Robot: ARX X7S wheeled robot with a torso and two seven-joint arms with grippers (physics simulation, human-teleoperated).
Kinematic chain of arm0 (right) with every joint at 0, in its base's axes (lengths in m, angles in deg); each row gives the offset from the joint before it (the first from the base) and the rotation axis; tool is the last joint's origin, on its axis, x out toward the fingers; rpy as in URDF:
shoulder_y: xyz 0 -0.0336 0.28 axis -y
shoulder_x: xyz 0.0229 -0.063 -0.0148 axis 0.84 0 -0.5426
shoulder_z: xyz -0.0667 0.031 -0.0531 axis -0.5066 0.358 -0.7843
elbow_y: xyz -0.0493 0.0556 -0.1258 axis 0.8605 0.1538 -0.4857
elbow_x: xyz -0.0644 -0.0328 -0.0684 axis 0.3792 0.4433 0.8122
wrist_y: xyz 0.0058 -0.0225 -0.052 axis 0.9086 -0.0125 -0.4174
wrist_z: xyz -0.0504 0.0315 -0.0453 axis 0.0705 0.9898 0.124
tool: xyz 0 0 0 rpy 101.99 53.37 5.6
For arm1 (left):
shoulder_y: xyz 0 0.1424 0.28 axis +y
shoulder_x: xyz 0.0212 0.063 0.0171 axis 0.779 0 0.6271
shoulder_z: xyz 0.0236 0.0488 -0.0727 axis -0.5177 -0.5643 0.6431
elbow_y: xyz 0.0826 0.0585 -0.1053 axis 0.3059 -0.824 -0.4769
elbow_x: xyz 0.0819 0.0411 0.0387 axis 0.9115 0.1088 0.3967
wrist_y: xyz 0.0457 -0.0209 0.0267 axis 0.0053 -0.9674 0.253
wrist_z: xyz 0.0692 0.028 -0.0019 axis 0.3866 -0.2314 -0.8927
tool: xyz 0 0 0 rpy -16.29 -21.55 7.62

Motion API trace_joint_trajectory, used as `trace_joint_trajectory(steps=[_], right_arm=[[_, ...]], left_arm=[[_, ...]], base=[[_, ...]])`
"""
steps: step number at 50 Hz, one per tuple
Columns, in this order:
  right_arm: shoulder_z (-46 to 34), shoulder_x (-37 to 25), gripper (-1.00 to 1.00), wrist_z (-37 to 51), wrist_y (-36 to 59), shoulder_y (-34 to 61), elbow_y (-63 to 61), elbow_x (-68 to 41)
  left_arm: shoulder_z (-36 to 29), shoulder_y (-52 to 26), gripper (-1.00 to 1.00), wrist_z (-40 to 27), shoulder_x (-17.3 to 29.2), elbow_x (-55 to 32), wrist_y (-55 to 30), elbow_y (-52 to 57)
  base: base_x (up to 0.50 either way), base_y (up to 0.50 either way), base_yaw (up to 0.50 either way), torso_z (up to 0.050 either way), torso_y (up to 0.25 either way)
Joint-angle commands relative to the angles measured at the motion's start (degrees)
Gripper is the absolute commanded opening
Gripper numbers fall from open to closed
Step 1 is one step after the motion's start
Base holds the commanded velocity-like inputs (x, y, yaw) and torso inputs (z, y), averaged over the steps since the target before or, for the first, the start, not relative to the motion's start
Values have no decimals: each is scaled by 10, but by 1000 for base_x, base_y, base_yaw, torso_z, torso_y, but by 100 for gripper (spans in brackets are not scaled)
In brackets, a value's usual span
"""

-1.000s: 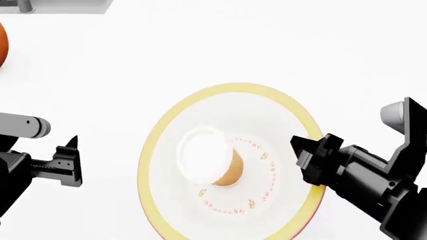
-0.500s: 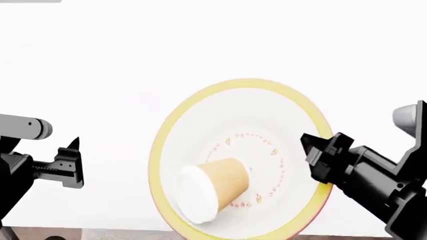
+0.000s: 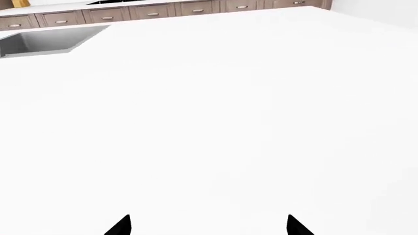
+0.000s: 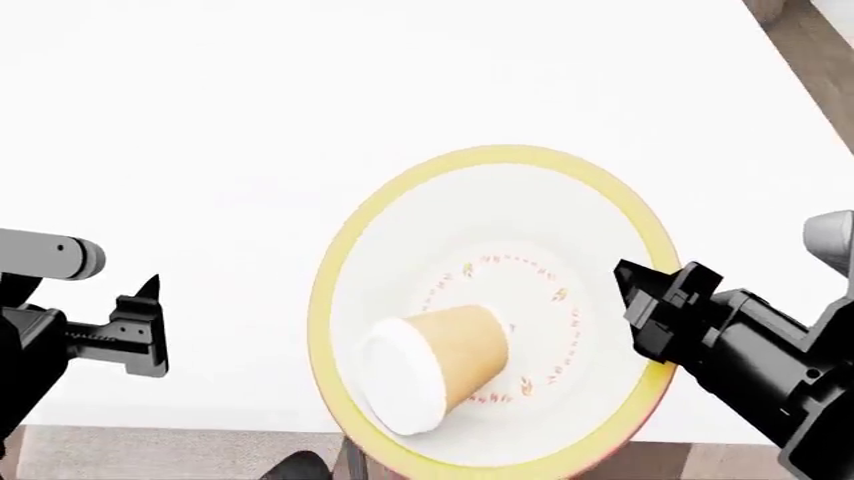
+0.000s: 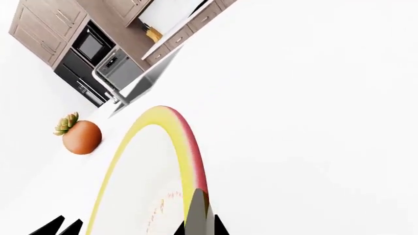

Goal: Place the cup inside the bowl on the dining table and move the bowl to any counter.

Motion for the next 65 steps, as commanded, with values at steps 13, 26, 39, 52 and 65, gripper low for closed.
trace_joint_trajectory(steps=[13,26,39,52,65], right_arm=[[14,1,-100,-15,-19,-9,-6,-9],[14,1,-100,-15,-20,-12,-6,-11],[16,0,-100,-14,-29,-16,-15,-6],[23,0,-100,-8,-35,-20,-14,-11],[23,0,-100,-14,-44,-26,-11,-5]], left_arm=[[-2,4,100,-1,0,0,6,-3],[-4,3,100,-3,-1,-1,5,-2],[-2,4,100,-4,1,-4,5,0],[-5,5,100,-2,-2,-4,15,4],[-5,5,100,-6,0,-3,15,5]], base=[[-1,-500,0,0,0],[-1,-500,0,0,0],[-1,-500,0,0,0],[-1,-500,0,0,0],[-1,-500,0,0,1]])
